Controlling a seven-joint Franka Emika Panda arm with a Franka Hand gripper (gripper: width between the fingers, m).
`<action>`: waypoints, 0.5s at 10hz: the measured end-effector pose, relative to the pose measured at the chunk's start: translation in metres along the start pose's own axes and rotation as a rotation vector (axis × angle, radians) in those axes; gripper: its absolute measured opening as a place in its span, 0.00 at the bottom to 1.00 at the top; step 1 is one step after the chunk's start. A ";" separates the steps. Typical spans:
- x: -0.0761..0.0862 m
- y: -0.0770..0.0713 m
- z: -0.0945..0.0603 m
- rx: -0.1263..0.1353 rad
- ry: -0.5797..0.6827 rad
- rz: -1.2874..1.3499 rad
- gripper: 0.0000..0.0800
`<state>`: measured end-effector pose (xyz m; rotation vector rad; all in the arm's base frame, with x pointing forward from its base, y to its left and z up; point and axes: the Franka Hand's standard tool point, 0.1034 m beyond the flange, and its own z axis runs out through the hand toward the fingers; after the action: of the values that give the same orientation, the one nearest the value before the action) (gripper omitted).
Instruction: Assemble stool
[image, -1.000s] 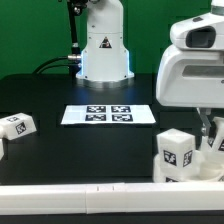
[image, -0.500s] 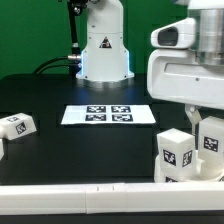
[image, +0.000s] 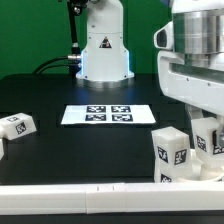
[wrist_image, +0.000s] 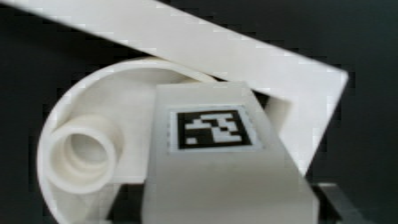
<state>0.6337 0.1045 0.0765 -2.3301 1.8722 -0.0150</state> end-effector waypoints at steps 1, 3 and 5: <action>0.001 0.003 0.000 0.050 -0.008 0.202 0.42; -0.005 0.004 0.001 0.126 -0.031 0.483 0.42; -0.006 0.004 0.002 0.128 -0.048 0.576 0.42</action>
Offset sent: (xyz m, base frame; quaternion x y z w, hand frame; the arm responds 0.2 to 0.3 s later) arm 0.0002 0.0096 -0.0067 0.0138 -0.0225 0.2666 0.9635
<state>0.6288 0.1098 0.0749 -1.6244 2.3591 -0.0119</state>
